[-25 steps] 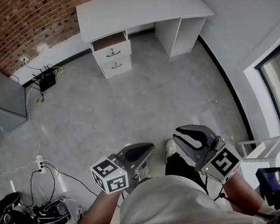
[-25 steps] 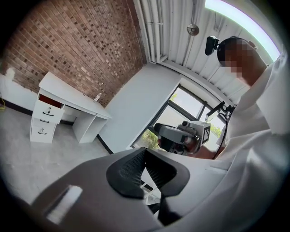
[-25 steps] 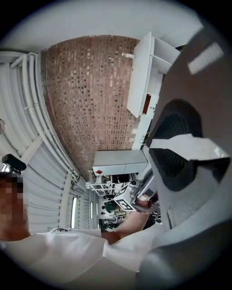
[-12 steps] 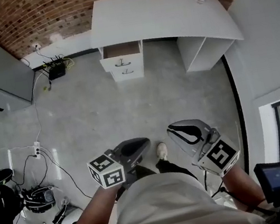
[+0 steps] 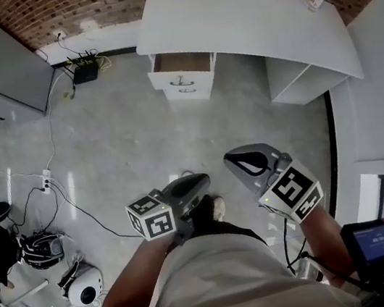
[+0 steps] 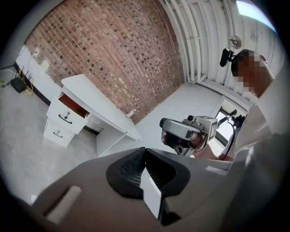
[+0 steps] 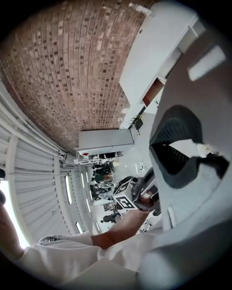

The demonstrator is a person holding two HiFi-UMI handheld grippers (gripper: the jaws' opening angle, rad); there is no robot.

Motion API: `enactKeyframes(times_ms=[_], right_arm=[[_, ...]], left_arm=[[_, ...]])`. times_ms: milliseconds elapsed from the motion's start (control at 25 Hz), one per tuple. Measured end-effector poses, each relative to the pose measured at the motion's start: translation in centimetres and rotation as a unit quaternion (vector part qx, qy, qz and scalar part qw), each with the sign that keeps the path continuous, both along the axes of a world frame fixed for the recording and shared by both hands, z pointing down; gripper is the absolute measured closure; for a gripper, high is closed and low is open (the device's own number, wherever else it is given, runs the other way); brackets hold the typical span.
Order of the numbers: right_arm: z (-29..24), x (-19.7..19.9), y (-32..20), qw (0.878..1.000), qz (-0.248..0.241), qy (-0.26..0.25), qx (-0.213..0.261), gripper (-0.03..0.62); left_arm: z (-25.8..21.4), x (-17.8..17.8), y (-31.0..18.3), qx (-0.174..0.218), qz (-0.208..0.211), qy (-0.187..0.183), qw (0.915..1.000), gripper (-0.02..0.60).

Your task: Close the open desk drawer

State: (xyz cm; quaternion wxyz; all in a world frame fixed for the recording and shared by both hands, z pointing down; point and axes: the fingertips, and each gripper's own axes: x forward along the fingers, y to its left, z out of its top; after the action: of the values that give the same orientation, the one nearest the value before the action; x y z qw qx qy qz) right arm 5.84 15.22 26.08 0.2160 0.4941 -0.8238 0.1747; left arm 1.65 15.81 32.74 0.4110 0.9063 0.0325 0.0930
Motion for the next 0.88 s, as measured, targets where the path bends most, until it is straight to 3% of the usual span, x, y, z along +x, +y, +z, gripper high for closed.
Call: enactKeyframes(times_ms=[240,440,600,880], right_arm=[[2.6,0.5,-6.9,0.995,-0.05,0.026,-0.079,0.591],[6.1,2.3,-12.2,0.991,-0.062,0.039,-0.11,0.591],[10.4,4.2,-15.3,0.985,-0.083,0.04,-0.143,0.591],[15.8,6.6,-21.5,0.966,-0.178,0.044,-0.184,0.591]], left_arm=[[4.3,2.0,-8.2,-0.061,-0.037,0.007,0.9974,0.575],[11.0,4.0,-14.8,-0.135,-0.081,0.012,0.9874,0.562],[17.4,6.1,-18.2,-0.217,-0.135,0.018,0.9667,0.552],[26.4,9.6,-26.2,-0.255,-0.245,0.018,0.9352,0.552]])
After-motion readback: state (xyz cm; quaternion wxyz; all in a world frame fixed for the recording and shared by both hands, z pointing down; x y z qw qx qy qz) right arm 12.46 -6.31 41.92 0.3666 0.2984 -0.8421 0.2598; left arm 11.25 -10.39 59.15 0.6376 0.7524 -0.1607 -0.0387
